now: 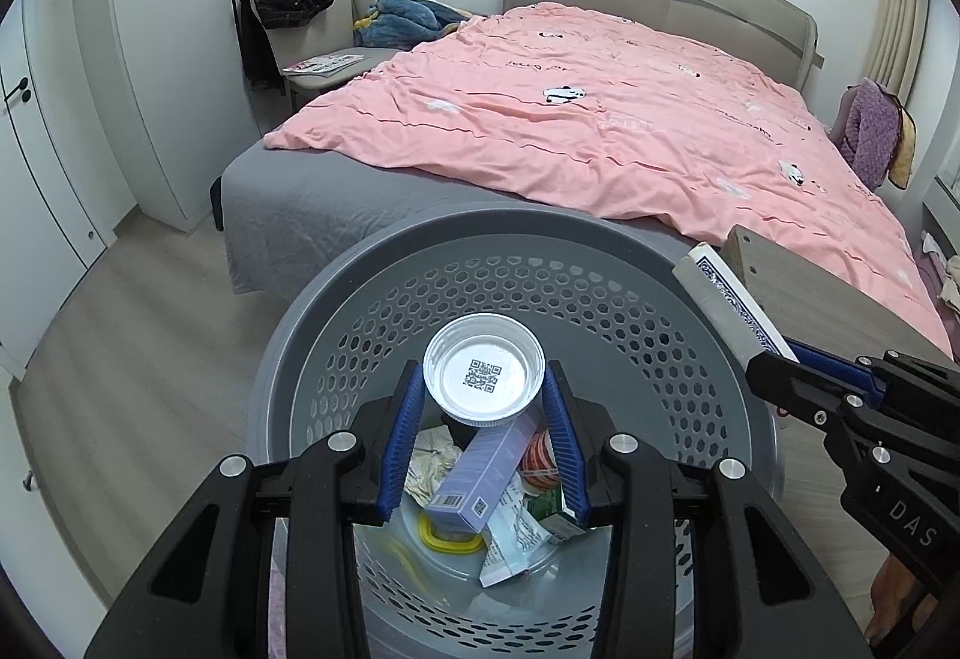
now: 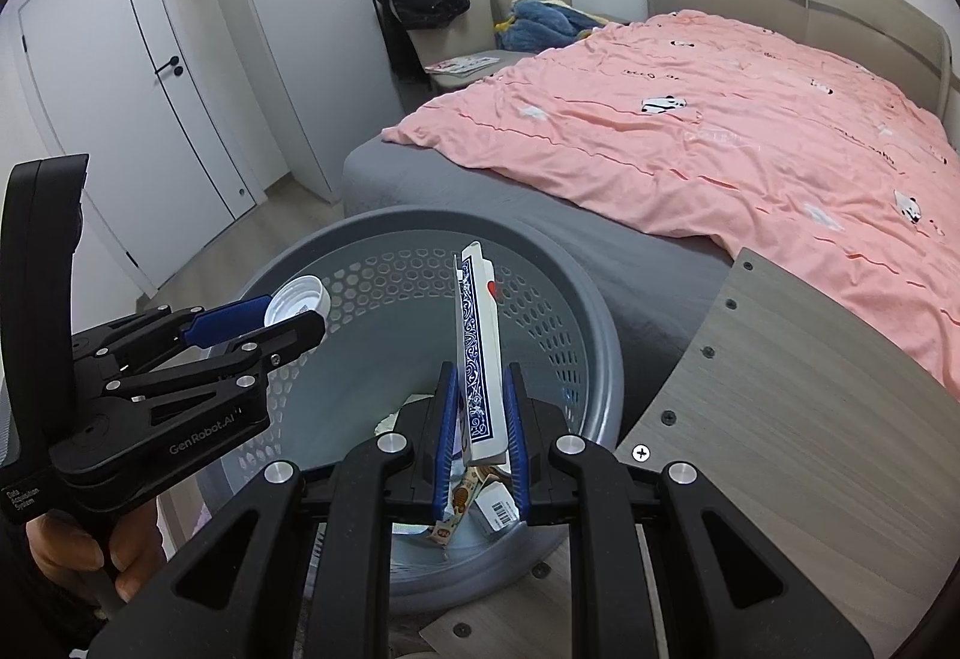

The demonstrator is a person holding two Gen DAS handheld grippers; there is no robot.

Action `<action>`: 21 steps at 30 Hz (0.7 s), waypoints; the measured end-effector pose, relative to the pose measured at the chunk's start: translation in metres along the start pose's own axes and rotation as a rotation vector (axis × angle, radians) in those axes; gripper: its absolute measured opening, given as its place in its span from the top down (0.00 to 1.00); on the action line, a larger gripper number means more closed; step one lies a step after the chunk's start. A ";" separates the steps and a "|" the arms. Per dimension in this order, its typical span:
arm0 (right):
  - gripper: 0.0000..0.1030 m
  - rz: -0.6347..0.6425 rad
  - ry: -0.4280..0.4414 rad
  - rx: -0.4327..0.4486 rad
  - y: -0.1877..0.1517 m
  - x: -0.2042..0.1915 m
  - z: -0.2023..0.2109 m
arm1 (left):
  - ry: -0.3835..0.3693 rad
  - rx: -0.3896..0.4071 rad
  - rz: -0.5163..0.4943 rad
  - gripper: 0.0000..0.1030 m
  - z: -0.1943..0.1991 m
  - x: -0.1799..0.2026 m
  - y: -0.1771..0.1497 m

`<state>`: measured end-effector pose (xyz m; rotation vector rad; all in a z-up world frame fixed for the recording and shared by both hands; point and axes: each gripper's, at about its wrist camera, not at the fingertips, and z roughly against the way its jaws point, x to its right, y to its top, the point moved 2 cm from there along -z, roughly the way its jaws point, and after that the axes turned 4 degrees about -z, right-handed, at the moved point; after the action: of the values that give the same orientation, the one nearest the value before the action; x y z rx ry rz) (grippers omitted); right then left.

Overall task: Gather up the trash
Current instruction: 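Carry the cap and tube box over the grey basket with both grippers, then open both grippers to drop the cap and tube box into the basket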

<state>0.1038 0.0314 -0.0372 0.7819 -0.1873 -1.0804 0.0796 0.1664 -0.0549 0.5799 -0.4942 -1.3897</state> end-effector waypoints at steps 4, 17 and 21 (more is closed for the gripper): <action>0.84 0.001 0.003 -0.005 0.002 -0.001 -0.005 | 0.001 0.005 0.005 0.62 0.001 -0.002 0.000; 0.59 0.000 -0.006 0.028 0.001 -0.001 0.004 | 0.024 0.017 0.019 0.37 0.009 -0.009 0.000; 0.58 0.001 -0.004 0.029 0.000 -0.001 0.005 | 0.030 0.019 0.022 0.35 0.012 -0.009 -0.001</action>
<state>0.1013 0.0299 -0.0334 0.8051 -0.2071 -1.0808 0.0703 0.1743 -0.0463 0.6088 -0.4888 -1.3546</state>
